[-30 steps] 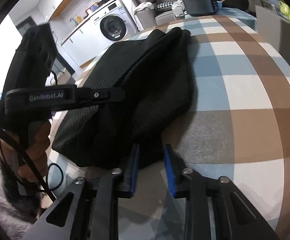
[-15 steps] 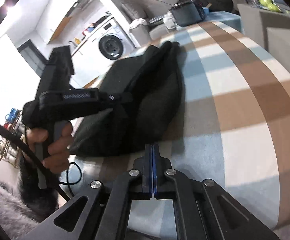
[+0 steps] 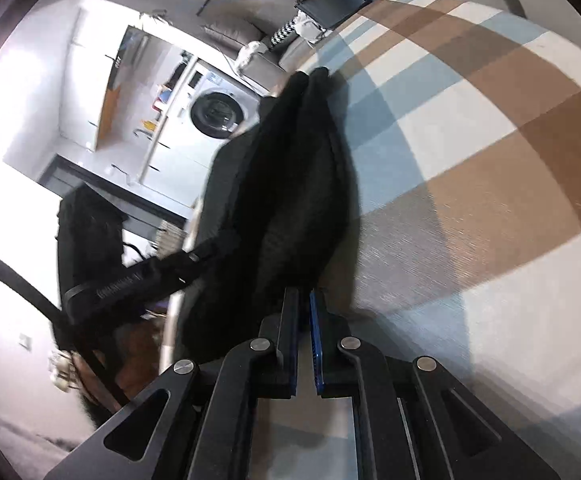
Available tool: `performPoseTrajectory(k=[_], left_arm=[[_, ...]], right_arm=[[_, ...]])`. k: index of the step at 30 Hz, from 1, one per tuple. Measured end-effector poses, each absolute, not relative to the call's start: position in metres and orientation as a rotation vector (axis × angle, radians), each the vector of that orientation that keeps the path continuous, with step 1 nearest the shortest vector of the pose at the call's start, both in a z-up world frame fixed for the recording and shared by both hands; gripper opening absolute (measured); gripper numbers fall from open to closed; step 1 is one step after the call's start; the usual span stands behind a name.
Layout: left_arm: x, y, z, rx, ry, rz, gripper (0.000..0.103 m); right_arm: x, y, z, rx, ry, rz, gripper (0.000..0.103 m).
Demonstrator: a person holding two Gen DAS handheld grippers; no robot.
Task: Fold small clothes
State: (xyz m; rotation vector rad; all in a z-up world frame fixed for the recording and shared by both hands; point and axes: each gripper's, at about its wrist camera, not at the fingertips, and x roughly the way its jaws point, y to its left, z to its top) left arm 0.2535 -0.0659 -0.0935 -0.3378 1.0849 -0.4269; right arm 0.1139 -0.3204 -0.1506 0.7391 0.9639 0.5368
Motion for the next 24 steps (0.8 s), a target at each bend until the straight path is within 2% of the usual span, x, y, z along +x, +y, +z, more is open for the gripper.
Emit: performPoseTrajectory(k=[2,4,5,24], left_arm=[[0.254,-0.066,-0.094,-0.339,1.086,-0.429,0.012],[0.254,-0.067,-0.094,-0.34,1.088,-0.432,0.012],[0.255,-0.067,-0.095,-0.341,1.089,-0.433,0.012],[0.254,-0.069,-0.095,-0.328,1.089,-0.428,0.012]], right_arm=[[0.113,-0.321,-0.145,0.749,0.945,0.56,0.009],[0.113,-0.322,-0.145,0.782,0.948,0.594,0.03],[0.112,-0.323,-0.145,0.793,0.949,0.602,0.032],[0.102,-0.323,-0.153,0.719,0.996,0.556,0.031]])
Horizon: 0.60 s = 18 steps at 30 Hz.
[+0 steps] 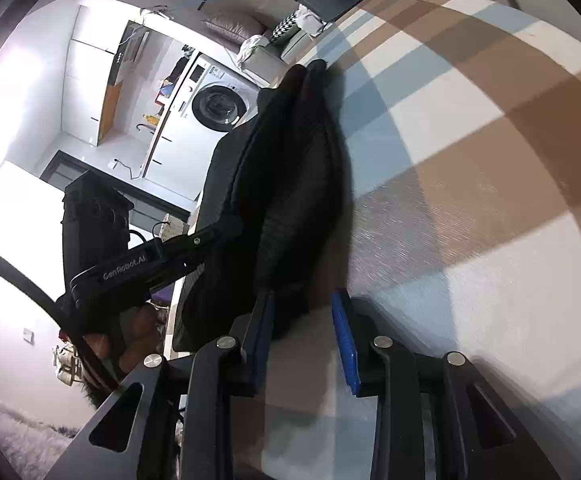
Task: Fold small clothes
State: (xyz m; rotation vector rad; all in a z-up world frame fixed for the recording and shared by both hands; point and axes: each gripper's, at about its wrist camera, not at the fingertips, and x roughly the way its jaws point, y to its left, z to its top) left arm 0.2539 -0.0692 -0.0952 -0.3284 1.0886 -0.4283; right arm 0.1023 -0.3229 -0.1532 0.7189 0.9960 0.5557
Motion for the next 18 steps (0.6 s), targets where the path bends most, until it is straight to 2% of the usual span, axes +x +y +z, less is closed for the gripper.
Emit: performPoseTrajectory(k=[4,7,10,13,18], left_arm=[[0.254,-0.068,-0.095,-0.338,1.091,-0.425,0.012],[0.255,-0.067,-0.094,-0.338,1.091,-0.425,0.012],[0.255,-0.066,-0.093,-0.342,1.087,-0.424,0.012],[0.257,-0.065,-0.094,-0.358,1.092,-0.44,0.012],[0.26,-0.067,-0.098,-0.358,1.107,-0.451,0.012]], right_arm=[[0.111,-0.307,-0.153,0.694,0.987,0.589,0.028],[0.114,-0.302,-0.152,0.677,0.973,0.582,0.013],[0.105,-0.306,-0.137,0.645,0.891,0.577,0.008],[0.092,-0.3,-0.118,0.496,0.85,0.52,0.006],[0.088,-0.282,-0.125,0.323,0.928,0.388,0.006]])
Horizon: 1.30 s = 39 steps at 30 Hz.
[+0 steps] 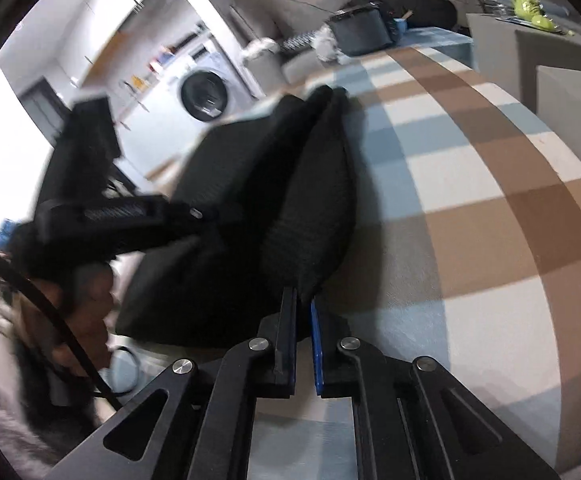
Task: Fold small clothes
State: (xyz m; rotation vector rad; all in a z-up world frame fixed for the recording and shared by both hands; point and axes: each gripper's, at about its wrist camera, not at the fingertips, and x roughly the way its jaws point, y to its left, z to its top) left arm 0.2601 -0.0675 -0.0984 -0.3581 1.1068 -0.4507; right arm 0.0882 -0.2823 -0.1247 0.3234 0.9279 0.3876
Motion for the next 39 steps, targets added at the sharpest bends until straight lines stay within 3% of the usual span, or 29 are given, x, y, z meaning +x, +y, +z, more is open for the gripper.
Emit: performPoseTrajectory(k=[5,9,13,18,19,24,29,33,39], left_arm=[[0.259,-0.077,-0.097,-0.345,1.111,-0.468,0.012],[0.258,-0.083,-0.098,-0.318,1.106,-0.465,0.012],[0.258,-0.077,-0.099,-0.347,1.112,-0.466,0.012],[0.259,-0.075,-0.099,-0.354,1.114,-0.467,0.012],[0.259,-0.076,-0.099,-0.353,1.114,-0.469,0.012],[0.259,-0.082,-0.1,-0.328,1.117,-0.469,0.013],[0.255,-0.086,-0.094,-0.295,1.12,-0.505,0.025],[0.248,-0.068,-0.084,-0.346,1.091,-0.501,0.036],[0.231,-0.02,-0.068,-0.341,1.0,-0.363,0.052]], right_arm=[[0.089,-0.287,-0.128,0.318,0.967,0.372,0.007],[0.088,-0.311,-0.134,0.44,0.969,0.419,0.015],[0.094,-0.321,-0.147,0.586,1.0,0.451,0.016],[0.102,-0.316,-0.147,0.612,0.951,0.458,0.014],[0.104,-0.312,-0.144,0.582,0.943,0.454,0.006],[0.101,-0.307,-0.128,0.507,0.906,0.455,0.006],[0.101,-0.315,-0.127,0.521,0.91,0.443,0.012],[0.106,-0.313,-0.114,0.527,0.88,0.497,0.038],[0.144,-0.281,-0.12,0.522,0.941,0.575,0.041]])
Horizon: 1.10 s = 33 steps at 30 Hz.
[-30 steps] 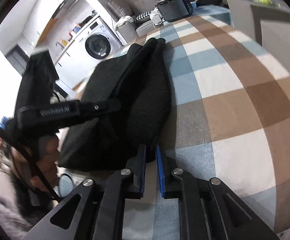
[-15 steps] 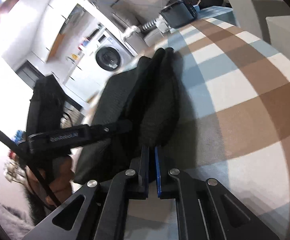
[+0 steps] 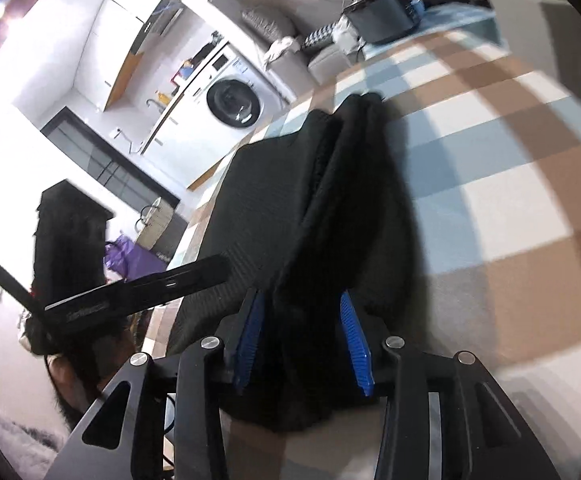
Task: Fold small clothes
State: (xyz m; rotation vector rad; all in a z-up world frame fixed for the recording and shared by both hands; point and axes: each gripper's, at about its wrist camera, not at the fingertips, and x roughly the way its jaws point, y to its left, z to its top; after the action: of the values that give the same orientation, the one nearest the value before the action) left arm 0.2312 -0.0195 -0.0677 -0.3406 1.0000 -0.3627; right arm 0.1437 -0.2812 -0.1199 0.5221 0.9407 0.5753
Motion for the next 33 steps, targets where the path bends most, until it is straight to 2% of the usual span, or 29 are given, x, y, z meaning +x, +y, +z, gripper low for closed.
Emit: performPoseTrajectory(k=[3,5,6,8,12,17,19,23,26,29,32,33], left_arm=[[0.221,0.007,-0.065,-0.313,0.969,-0.268,0.06],[0.215,0.026,-0.067,-0.311,0.96,-0.216,0.062],[0.212,0.034,-0.069,-0.324,0.959,-0.199,0.062],[0.209,0.051,-0.074,-0.366,0.958,-0.172,0.062],[0.205,0.071,-0.079,-0.402,0.955,-0.136,0.062],[0.202,0.078,-0.086,-0.384,0.96,-0.112,0.062],[0.201,0.076,-0.088,-0.379,0.965,-0.113,0.062],[0.203,0.074,-0.092,-0.387,0.972,-0.122,0.062],[0.205,0.072,-0.091,-0.384,0.973,-0.124,0.062],[0.203,0.069,-0.089,-0.349,0.972,-0.108,0.062],[0.197,0.069,-0.09,-0.346,0.981,-0.105,0.062],[0.194,0.069,-0.091,-0.346,0.982,-0.102,0.062]], right_arm=[[0.166,-0.266,-0.131,0.551,0.975,0.6,0.04],[0.177,-0.259,-0.134,0.535,0.977,0.555,0.023],[0.183,-0.257,-0.133,0.507,0.984,0.512,0.01],[0.186,-0.253,-0.122,0.471,0.955,0.527,0.006],[0.176,-0.262,-0.09,0.41,0.831,0.518,0.005],[0.184,-0.275,-0.123,0.433,0.986,0.441,0.006],[0.177,-0.282,-0.123,0.478,0.981,0.475,0.011],[0.163,-0.285,-0.122,0.46,0.977,0.502,0.012],[0.164,-0.285,-0.123,0.441,0.962,0.487,0.006],[0.163,-0.287,-0.108,0.427,0.885,0.495,0.005],[0.172,-0.282,-0.12,0.353,0.974,0.414,0.005],[0.173,-0.282,-0.125,0.353,1.004,0.408,0.008]])
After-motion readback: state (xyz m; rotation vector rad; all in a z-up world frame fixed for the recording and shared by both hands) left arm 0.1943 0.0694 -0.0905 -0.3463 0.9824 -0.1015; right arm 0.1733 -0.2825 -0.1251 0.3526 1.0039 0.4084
